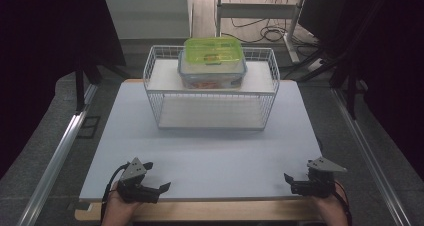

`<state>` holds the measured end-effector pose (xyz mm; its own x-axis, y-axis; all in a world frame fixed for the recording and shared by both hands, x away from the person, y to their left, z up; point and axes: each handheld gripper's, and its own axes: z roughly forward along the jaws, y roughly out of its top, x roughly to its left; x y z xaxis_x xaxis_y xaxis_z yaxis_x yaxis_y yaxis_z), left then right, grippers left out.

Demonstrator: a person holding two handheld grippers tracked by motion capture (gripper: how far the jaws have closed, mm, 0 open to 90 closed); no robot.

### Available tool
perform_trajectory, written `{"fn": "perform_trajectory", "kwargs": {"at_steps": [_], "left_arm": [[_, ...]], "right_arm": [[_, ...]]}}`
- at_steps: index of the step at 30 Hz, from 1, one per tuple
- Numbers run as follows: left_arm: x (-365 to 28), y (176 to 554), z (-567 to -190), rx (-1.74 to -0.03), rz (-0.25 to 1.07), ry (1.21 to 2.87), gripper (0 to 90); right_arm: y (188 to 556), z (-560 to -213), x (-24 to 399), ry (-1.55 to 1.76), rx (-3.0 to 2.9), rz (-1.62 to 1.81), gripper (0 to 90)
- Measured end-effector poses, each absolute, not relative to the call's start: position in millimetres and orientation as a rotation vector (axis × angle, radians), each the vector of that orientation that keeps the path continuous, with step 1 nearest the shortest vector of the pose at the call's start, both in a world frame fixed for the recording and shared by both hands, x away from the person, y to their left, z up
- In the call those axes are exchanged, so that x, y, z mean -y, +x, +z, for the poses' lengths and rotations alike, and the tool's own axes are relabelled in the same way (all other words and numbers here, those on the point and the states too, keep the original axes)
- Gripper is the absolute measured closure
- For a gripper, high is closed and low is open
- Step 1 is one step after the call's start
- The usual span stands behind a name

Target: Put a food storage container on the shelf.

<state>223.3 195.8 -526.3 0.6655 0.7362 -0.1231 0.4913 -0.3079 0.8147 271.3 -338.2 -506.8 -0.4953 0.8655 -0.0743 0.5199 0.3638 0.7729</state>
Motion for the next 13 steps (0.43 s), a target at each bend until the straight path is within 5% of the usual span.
{"fn": "perform_trajectory", "kwargs": {"at_steps": [13], "left_arm": [[-193.5,225.0,-527.7,-0.955,0.313,1.994,5.4]], "right_arm": [[274.2,-517.6,334.6,1.195,-2.236,0.919,0.0]]}}
